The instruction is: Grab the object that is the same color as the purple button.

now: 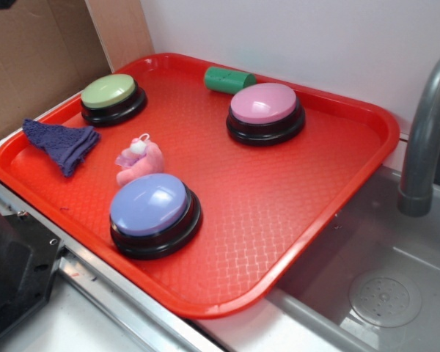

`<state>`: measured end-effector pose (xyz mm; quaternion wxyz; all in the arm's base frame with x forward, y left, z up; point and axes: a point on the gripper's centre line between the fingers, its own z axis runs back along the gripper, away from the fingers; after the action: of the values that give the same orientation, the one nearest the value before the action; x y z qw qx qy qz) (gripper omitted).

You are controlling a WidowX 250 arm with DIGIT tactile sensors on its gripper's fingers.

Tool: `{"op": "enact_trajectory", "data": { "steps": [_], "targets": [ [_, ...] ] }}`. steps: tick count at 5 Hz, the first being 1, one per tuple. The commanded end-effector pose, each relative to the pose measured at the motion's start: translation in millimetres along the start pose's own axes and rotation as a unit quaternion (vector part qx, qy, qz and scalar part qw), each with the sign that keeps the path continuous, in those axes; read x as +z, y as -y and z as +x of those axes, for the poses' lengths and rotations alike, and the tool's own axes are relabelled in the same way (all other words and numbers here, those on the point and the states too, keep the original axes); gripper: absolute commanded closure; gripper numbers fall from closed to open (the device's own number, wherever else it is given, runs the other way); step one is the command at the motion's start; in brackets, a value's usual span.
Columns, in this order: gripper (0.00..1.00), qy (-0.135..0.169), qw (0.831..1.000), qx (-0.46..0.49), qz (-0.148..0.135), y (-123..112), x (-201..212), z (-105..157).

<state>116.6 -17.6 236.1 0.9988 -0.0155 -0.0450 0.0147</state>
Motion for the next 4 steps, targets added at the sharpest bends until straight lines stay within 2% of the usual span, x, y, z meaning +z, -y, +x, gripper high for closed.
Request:
{"op": "enact_trajectory", "data": {
  "steps": [1,2,3,4],
  "targets": [
    [0.00,0.000,1.000,0.000,0.000,0,0,0],
    [0.00,0.016,0.998,0.057,0.016,-16,-6,5],
    [0.00,0.025,0.993,0.112,0.012,-33,-20,11],
    [0.00,0.030,0.981,0.193,0.001,-55,-42,19]
  ]
}}
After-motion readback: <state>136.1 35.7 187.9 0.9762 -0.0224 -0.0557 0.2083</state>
